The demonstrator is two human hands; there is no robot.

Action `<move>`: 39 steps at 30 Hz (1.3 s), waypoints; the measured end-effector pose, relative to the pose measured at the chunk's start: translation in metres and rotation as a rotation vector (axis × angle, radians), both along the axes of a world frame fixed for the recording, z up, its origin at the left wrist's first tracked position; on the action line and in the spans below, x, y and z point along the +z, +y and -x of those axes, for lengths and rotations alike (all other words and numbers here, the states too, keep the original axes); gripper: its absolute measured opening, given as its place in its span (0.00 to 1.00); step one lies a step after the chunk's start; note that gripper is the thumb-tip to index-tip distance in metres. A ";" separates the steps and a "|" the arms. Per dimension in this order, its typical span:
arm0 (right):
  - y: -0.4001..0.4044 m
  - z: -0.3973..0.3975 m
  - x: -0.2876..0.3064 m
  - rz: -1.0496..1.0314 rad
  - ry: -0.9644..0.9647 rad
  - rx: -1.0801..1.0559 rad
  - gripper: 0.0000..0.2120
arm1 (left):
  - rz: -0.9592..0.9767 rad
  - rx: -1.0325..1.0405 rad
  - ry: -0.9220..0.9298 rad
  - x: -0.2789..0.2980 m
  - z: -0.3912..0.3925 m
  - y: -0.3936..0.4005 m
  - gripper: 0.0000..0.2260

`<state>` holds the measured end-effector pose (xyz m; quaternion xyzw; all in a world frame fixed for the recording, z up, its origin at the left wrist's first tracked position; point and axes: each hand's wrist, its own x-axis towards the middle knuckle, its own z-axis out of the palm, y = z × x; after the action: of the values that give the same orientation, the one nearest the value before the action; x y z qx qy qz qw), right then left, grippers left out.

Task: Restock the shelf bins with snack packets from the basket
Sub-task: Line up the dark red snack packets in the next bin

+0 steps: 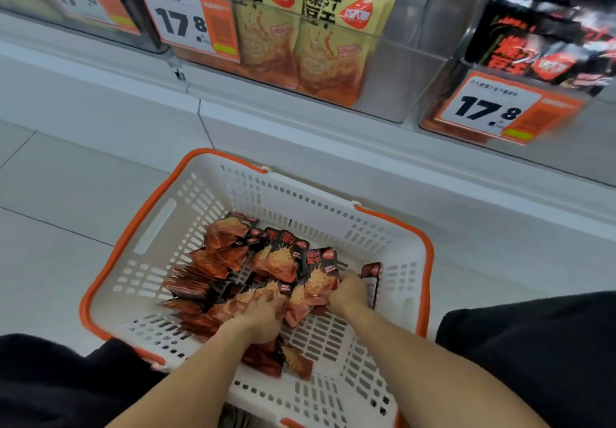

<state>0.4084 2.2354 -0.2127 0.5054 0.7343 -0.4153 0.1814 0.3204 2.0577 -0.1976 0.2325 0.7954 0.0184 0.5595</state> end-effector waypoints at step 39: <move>0.231 -0.071 0.393 -1.022 1.293 -0.088 0.12 | -1.315 0.147 0.981 0.315 0.020 0.222 0.39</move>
<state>0.4796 2.4668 0.1805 0.2151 0.7716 -0.2458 -0.5459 0.3005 2.2800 0.1175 0.4416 0.7893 0.4134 -0.1050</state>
